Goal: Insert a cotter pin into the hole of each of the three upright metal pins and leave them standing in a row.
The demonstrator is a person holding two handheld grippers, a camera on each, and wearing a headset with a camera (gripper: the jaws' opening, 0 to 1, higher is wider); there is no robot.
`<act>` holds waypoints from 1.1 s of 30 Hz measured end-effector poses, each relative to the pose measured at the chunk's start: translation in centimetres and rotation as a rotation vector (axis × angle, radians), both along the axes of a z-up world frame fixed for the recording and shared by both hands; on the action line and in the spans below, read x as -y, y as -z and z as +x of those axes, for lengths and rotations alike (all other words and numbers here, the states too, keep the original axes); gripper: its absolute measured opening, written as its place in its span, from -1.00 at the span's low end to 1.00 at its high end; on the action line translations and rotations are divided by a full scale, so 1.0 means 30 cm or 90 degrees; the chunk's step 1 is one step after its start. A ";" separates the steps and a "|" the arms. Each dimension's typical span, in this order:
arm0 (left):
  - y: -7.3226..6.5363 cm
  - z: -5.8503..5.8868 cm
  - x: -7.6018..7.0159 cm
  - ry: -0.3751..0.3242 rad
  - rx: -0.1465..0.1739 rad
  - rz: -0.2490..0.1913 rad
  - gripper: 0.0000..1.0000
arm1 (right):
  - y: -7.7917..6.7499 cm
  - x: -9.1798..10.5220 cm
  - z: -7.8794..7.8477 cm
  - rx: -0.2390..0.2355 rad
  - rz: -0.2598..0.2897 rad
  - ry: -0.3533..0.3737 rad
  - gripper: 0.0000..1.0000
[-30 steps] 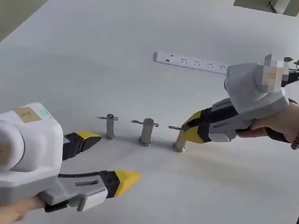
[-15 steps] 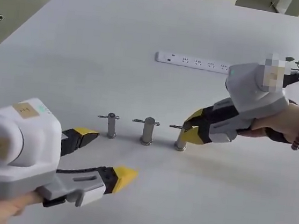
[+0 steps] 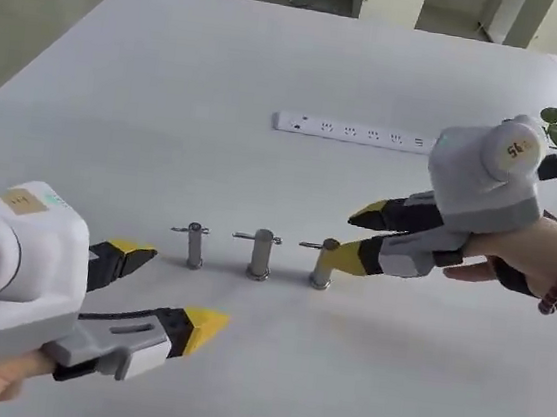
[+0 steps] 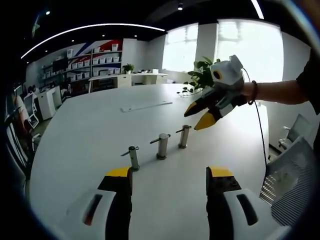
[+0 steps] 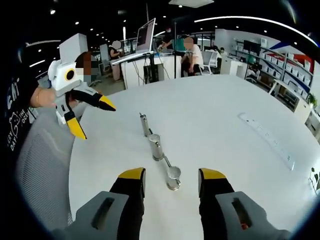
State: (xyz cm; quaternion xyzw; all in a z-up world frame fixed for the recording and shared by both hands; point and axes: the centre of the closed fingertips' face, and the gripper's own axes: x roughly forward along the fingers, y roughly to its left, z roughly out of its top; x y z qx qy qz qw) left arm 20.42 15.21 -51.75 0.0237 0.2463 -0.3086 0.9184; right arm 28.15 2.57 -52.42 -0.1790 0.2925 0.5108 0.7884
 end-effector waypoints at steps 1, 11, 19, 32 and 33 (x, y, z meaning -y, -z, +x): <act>0.001 0.001 -0.006 -0.001 0.000 0.001 0.18 | -0.008 -0.003 -0.007 -0.002 0.010 0.005 -0.18; -0.011 0.010 -0.032 -0.005 -0.011 0.014 0.21 | -0.036 0.002 -0.058 -0.006 0.031 0.052 -0.14; -0.023 0.025 -0.042 -0.019 -0.017 0.017 0.20 | -0.052 0.014 -0.093 -0.014 0.028 0.096 -0.02; -0.030 0.019 -0.016 -0.018 -0.027 0.030 0.22 | -0.053 0.037 -0.174 -0.035 0.060 0.174 0.07; -0.033 0.014 -0.016 -0.017 -0.024 0.033 0.23 | -0.051 0.042 -0.179 -0.032 0.059 0.177 0.08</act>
